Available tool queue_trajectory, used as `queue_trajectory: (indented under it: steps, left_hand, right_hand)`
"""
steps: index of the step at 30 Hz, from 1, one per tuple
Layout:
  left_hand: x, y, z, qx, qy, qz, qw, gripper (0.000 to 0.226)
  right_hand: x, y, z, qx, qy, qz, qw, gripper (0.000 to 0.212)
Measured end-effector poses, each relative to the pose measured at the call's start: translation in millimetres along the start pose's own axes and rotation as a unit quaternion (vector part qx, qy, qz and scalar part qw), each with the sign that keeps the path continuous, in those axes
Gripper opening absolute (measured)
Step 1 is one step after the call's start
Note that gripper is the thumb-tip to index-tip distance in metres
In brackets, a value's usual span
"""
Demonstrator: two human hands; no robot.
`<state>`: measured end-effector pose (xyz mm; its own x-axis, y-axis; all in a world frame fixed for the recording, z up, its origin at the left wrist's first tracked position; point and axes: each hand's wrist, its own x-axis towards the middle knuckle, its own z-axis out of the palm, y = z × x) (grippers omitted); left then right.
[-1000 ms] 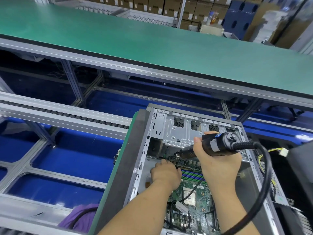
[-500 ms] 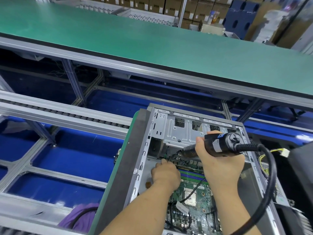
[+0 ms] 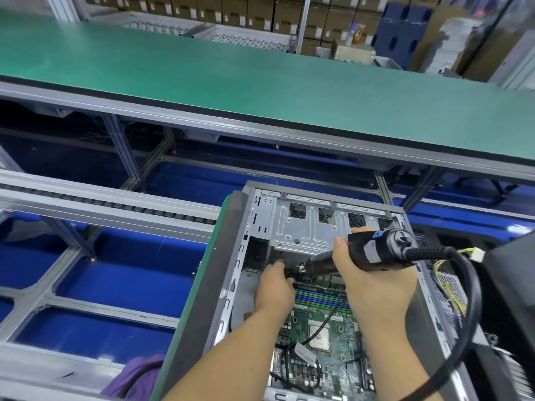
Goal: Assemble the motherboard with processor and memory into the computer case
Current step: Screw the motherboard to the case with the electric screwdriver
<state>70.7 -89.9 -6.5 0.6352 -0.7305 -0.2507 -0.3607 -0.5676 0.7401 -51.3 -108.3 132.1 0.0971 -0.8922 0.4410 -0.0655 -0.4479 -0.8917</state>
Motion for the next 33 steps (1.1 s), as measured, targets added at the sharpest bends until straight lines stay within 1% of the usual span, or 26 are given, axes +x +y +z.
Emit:
queue_trajectory:
  steps: [1,4,7,10,13,15,18,20,23,26,29,33]
  left_hand:
    - [0.1,-0.7,-1.1,-0.011,0.007,-0.001,1.000,0.043]
    - [0.1,-3.7,-2.0,-0.049,-0.001,-0.009,0.999,0.037]
    - [0.1,-3.4,-4.2,-0.037,0.010,0.003,0.999,0.026]
    - [-0.2,-0.9,-6.9,-0.029,0.010,0.011,0.999,0.023]
    - [-1.2,-1.4,-9.1,-0.012,0.009,0.023,1.000,0.023]
    - [-3.2,-0.8,-11.6,0.004,0.011,0.029,1.000,0.020]
    - [-4.2,-1.0,-13.9,0.030,0.010,0.032,0.999,0.013]
    - [-5.9,-2.3,-17.4,0.048,0.009,0.019,0.999,0.006]
    - [-7.5,-5.3,-21.2,0.048,0.010,0.011,0.999,0.013]
    - [-10.1,-3.0,-23.2,0.057,0.009,0.024,0.998,0.015]
    - [-11.7,-0.3,-23.8,0.041,0.010,0.023,0.999,0.013]
    - [-14.6,6.2,-24.1,0.036,0.021,0.034,0.999,0.014]
  right_hand:
    - [0.3,-1.7,-2.6,0.007,0.003,0.001,1.000,0.026]
    - [0.8,-10.7,-10.3,0.019,0.012,-0.007,1.000,0.026]
    - [2.4,-14.9,-18.8,0.016,0.016,-0.015,1.000,0.029]
    - [3.8,-20.0,-26.1,0.019,0.022,-0.009,1.000,0.008]
    - [4.7,-23.2,-33.1,0.024,0.018,-0.010,0.999,0.023]
    - [5.6,-26.0,-36.9,0.025,0.013,-0.013,1.000,0.028]
    - [8.7,-29.1,-41.8,0.017,0.016,-0.029,0.999,0.022]
    - [12.4,-35.2,-45.9,0.022,0.028,-0.040,0.999,0.018]
    - [24.9,-50.7,-51.0,0.035,0.046,-0.062,0.996,0.007]
    - [41.0,-64.3,-49.3,0.038,0.059,-0.086,0.994,0.015]
    - [52.9,-70.8,-43.4,0.038,0.067,-0.103,0.992,0.025]
    - [62.8,-74.3,-39.3,0.025,0.067,-0.103,0.992,0.027]
